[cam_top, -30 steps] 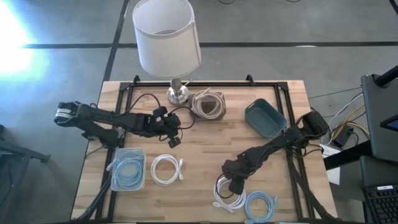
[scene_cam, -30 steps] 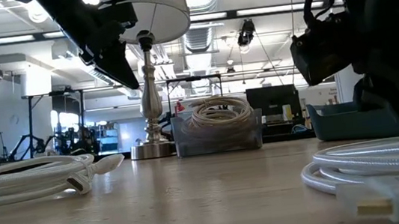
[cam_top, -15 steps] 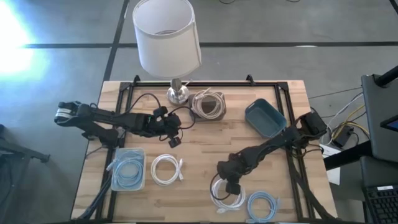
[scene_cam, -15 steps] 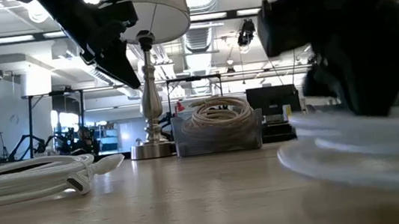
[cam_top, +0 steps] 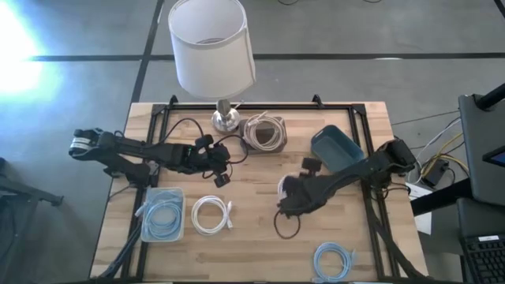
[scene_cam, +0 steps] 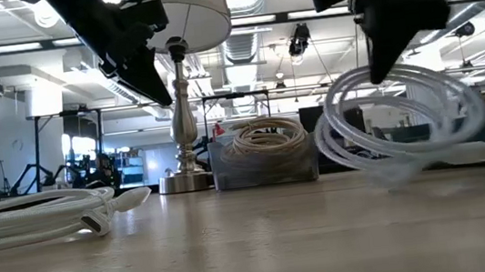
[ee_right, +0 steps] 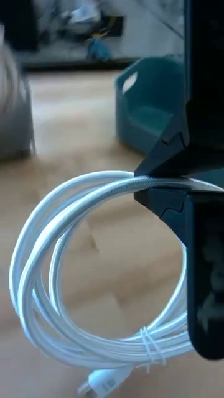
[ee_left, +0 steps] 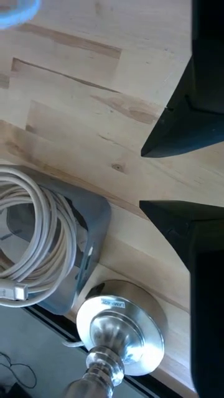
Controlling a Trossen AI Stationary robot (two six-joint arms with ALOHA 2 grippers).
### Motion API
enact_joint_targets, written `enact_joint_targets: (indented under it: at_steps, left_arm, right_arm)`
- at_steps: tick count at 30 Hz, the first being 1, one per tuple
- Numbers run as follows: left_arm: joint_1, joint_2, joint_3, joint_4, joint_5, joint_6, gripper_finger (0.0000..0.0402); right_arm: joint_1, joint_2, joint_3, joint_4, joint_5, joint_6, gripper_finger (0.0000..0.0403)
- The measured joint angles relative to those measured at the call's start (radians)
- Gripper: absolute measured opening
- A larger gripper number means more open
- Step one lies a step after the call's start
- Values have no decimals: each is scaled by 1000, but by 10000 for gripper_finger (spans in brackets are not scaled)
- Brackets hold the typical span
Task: Sort HDMI cables
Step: Put the bottom white HDMI cable into the blue bin
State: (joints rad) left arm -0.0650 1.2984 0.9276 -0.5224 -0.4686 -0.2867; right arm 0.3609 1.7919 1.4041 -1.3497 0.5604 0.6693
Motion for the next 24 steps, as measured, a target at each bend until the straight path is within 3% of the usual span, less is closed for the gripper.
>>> enact_joint_targets:
  at_steps: [7,15,24]
  left_arm:
    - [0,0,0,3,0,0,125]
    - [0,0,0,7,0,22,125]
    - [0,0,0,11,0,23,125]
  right_arm:
    - [-91,-98,-126,-25,70,161,18]
    - [-175,-305,-261,-55,209,452,18]
    - [-208,-606,-406,-67,228,483,22]
